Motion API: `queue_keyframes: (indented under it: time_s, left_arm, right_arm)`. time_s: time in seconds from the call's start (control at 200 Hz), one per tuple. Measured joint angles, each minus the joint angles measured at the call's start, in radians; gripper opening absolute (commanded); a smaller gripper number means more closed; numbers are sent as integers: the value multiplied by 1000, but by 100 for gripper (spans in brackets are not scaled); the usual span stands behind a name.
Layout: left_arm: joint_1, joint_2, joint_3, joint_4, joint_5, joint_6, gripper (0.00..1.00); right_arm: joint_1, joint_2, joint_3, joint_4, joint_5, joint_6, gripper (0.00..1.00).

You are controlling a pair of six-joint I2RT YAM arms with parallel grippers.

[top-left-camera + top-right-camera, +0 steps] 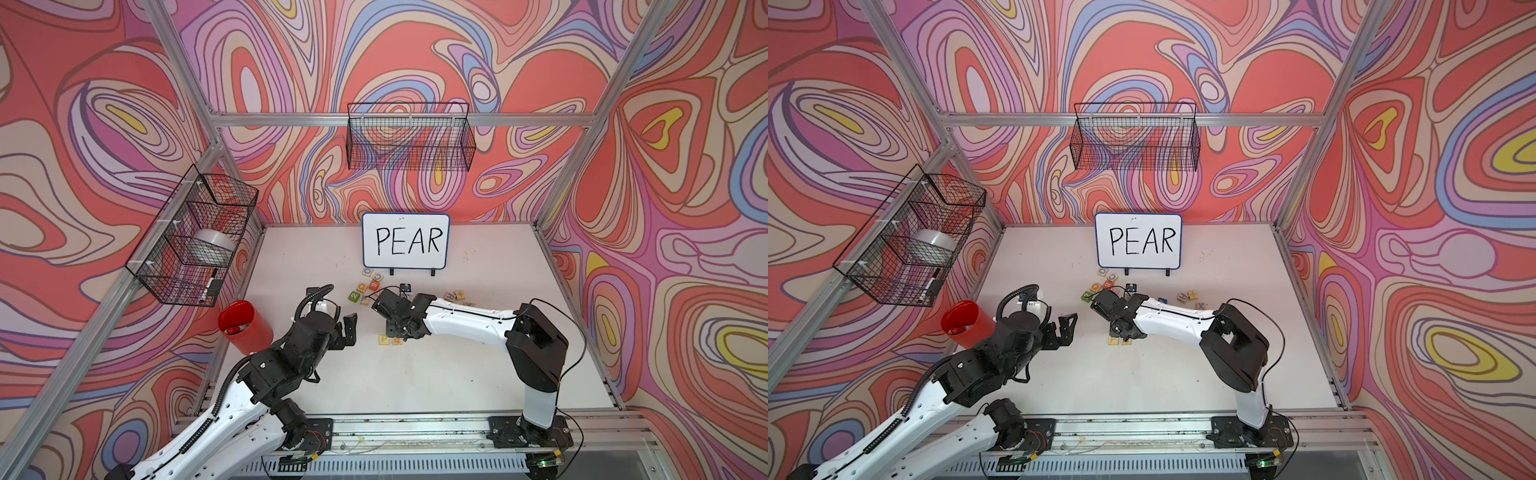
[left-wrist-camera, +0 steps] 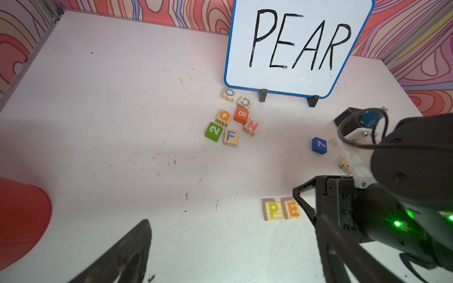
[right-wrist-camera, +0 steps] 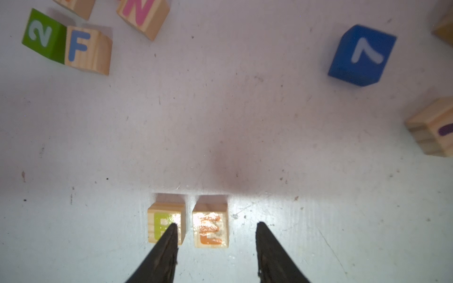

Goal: Spell the uppercase word “pear” with letter blocks
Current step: Pick up the letter block from the center of the board.

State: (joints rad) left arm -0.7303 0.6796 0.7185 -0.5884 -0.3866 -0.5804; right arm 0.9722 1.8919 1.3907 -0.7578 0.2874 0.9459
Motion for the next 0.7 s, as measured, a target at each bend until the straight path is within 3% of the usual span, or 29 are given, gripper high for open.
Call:
queue_keyframes:
  time_s: [0.321,0.701]
  left_arm:
    - [0,46,0,15,27,8,100]
    - [0,288,79,139,90,35,100]
  right_arm:
    - [-27,-37,-10,-100,117,6,61]
    - [-214,-225,-132,-121,132,57,61]
